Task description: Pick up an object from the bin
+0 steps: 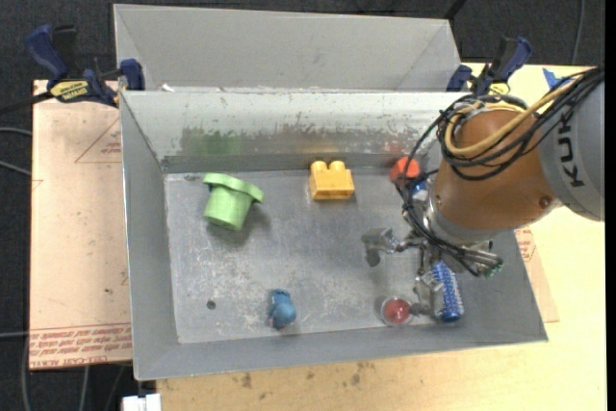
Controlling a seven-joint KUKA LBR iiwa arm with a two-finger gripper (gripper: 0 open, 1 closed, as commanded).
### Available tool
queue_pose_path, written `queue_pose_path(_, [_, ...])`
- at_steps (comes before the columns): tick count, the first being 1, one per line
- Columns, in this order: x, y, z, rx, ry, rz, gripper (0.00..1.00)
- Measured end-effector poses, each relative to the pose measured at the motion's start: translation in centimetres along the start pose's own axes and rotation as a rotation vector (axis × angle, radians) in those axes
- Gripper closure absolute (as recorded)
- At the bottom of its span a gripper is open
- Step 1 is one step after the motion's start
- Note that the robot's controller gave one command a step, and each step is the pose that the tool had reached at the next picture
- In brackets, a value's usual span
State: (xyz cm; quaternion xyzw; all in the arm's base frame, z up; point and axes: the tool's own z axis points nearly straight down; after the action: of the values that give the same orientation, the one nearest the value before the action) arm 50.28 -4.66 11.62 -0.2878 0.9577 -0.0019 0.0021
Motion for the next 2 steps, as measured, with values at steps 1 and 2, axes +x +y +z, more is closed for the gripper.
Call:
queue_pose_path(1, [3.9,-7.8,3.3,-0.006,-0.002,-0.281,0.00])
queue_pose_path(2, [1.7,-8.3,4.6,-0.022,-0.014,-0.553,0.00])
